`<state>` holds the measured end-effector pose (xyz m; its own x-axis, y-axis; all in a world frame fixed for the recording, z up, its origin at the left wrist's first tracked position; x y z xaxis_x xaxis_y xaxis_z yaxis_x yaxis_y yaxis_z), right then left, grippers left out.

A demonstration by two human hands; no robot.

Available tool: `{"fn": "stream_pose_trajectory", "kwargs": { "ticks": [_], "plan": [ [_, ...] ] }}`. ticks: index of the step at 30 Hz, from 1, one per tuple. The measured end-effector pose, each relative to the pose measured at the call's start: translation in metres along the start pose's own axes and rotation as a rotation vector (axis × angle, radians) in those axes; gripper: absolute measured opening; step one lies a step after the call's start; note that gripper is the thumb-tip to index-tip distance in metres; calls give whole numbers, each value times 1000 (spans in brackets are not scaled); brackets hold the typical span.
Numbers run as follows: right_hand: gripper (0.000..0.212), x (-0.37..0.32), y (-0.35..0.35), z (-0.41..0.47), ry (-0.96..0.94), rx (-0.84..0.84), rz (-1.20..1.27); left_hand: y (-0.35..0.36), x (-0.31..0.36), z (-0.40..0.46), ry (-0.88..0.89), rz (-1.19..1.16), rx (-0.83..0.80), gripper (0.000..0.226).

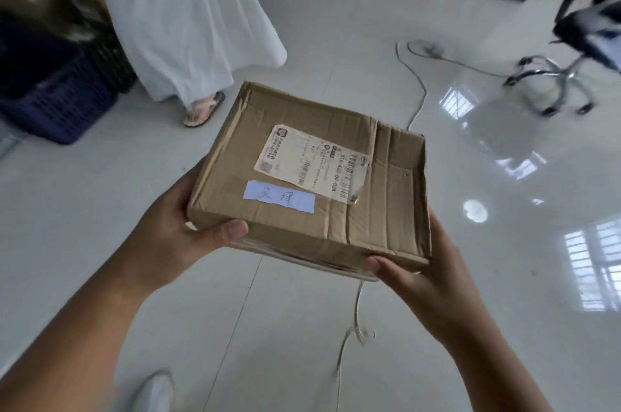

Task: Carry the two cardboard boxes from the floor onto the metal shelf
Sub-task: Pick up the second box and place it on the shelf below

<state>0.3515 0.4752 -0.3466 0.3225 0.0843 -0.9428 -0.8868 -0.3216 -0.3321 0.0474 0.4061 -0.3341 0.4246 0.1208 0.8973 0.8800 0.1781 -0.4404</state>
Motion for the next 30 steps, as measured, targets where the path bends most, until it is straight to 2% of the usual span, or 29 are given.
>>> {"fn": "stream_pose_trajectory", "kwargs": {
  "ticks": [4, 10, 14, 22, 26, 27, 30],
  "plan": [
    [86, -96, -10, -26, -61, -78, -14, -56, 76, -53, 9, 7, 88, 64],
    [118, -220, 24, -76, -140, -313, -109, -147, 140, -191, -77, 87, 315, 70],
    [135, -305, 71, -93, -210, -496, -208, -221, 180, -281, -150, 155, 527, 75],
    [139, -472, 215, -139, -450, -749, -195, -365, 229, -434, -221, 230, 915, 67],
    [129, -530, 280, -172, -465, -814, -133, -415, 249, -501, -244, 230, 1075, 73],
    [121, -542, 295, -181, -464, -835, -101, -426, 252, -515, -247, 225, 1108, 73],
    [83, -577, 331, -205, -461, -868, 8, -451, 260, -551, -245, 220, 1194, 54]
  ]
}}
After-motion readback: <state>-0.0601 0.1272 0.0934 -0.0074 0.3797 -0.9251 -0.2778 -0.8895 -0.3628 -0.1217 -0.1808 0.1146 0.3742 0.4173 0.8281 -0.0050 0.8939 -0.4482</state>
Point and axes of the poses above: each hand's wrist, its own z-axis towards the middle knuckle, its own y-axis out of the palm, x = y × z, the point moved 7 cm from there along z, towards the middle knuckle, and after that the axes turned 11 degrees about z, right-handed, at the moved point
